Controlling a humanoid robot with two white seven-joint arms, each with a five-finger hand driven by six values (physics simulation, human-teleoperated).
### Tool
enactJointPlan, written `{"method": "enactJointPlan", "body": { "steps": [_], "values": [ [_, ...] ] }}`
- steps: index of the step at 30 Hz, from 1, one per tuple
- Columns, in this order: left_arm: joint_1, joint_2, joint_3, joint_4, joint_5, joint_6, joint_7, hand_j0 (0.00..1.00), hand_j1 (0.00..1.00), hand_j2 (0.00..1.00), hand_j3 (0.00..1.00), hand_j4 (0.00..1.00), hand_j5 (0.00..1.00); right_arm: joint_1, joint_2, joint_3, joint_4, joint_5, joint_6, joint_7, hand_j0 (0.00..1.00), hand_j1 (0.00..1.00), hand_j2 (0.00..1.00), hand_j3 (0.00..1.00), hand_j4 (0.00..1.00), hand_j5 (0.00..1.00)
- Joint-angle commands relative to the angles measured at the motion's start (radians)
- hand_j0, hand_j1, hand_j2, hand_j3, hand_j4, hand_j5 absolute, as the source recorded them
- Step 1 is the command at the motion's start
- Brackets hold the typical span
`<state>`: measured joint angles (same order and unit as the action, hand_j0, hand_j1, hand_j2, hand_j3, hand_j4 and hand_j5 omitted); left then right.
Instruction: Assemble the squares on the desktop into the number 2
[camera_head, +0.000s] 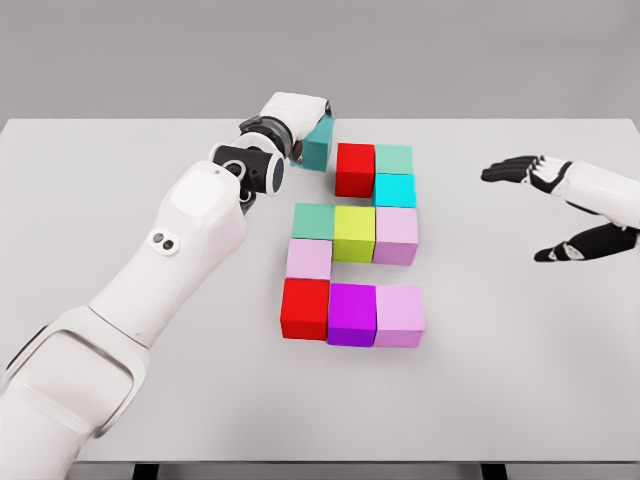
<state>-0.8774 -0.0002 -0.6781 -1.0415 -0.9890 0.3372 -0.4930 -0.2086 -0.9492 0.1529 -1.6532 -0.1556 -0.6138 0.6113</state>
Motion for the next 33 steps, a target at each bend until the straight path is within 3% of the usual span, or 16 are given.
{"method": "enactJointPlan", "body": {
  "steps": [1, 9, 15, 20, 24, 33],
  "values": [
    [0.000, 0.000, 0.000, 0.000, -0.005, -0.003, 0.001, 0.88, 0.88, 0.88, 0.88, 0.88, 0.88, 0.000, 0.000, 0.011, -0.002, -0.005, 0.003, 0.000, 1.00, 1.00, 1.00, 1.00, 1.00, 1.00],
    [0.002, 0.000, 0.000, 0.000, -0.005, -0.001, 0.001, 0.91, 0.91, 0.91, 0.91, 0.91, 0.91, -0.002, 0.003, 0.011, 0.006, 0.025, 0.003, 0.000, 1.00, 1.00, 1.00, 1.00, 1.00, 1.00],
    [0.012, 0.000, 0.005, -0.006, -0.005, 0.000, -0.001, 0.99, 0.99, 0.99, 0.99, 0.99, 0.99, -0.002, 0.001, 0.011, 0.009, 0.025, 0.003, 0.000, 1.00, 1.00, 1.00, 1.00, 1.00, 1.00],
    [0.020, 0.000, 0.012, -0.057, 0.000, 0.000, -0.003, 0.99, 0.99, 0.99, 0.99, 0.99, 0.99, -0.002, 0.001, 0.010, 0.009, 0.025, 0.003, 0.000, 1.00, 1.00, 1.00, 1.00, 1.00, 1.00],
    [0.024, 0.000, 0.011, -0.091, 0.059, -0.001, -0.004, 1.00, 1.00, 1.00, 1.00, 1.00, 1.00, -0.002, 0.003, 0.010, 0.010, 0.030, 0.003, 0.000, 1.00, 1.00, 1.00, 1.00, 1.00, 1.00],
    [0.021, 0.019, 0.009, -0.078, 0.105, -0.009, -0.016, 1.00, 1.00, 1.00, 1.00, 1.00, 1.00, -0.002, 0.003, 0.010, 0.010, 0.033, 0.003, 0.000, 1.00, 1.00, 1.00, 1.00, 1.00, 1.00]
  ]
}}
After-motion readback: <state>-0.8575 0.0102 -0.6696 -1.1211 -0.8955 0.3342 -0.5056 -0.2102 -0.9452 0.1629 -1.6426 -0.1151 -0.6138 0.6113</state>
